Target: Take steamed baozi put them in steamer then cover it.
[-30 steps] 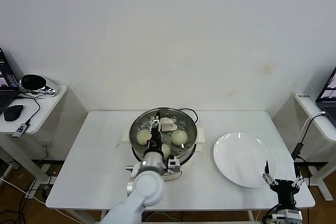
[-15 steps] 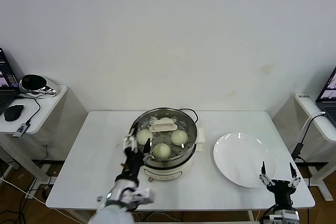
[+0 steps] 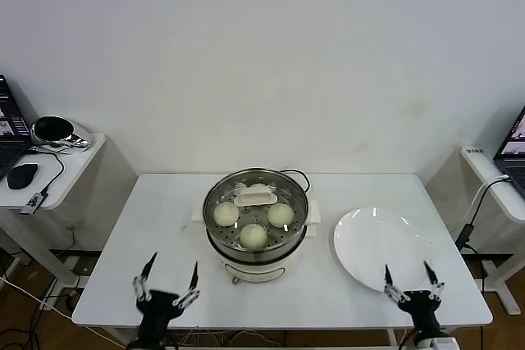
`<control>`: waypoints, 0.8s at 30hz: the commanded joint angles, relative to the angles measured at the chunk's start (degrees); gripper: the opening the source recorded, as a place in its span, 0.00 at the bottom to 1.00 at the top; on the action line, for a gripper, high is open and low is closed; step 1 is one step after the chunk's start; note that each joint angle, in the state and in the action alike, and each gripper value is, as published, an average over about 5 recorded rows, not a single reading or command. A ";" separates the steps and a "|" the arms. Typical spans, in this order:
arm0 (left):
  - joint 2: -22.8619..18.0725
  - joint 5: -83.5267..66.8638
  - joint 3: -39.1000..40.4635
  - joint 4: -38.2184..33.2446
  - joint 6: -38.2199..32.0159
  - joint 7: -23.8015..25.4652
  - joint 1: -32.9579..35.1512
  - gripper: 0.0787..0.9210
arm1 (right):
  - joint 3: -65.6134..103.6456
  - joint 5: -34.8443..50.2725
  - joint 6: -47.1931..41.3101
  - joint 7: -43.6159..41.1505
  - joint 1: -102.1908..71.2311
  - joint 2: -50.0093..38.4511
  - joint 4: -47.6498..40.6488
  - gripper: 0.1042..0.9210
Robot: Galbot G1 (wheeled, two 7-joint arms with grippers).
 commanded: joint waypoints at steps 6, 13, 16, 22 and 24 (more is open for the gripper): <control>-4.38 -19.82 -7.19 12.20 -13.10 2.22 7.81 0.88 | -7.29 5.16 -1.64 -6.65 -7.05 -4.17 3.07 0.88; -4.66 -18.36 -7.09 11.11 -12.29 2.58 7.77 0.88 | -7.25 4.29 -1.93 -5.46 -7.07 -3.62 3.63 0.88; -4.62 -18.01 -7.08 9.59 -9.91 2.67 8.08 0.88 | -7.37 3.50 -2.16 -5.01 -7.29 -3.63 3.84 0.88; -5.19 -17.92 -7.39 9.04 -7.94 2.68 7.33 0.88 | -7.64 2.93 -2.15 -4.11 -7.89 -3.51 4.31 0.88; -5.23 -18.00 -7.53 9.30 -7.94 2.68 7.12 0.88 | -7.78 2.80 -2.14 -3.94 -8.04 -3.48 4.51 0.88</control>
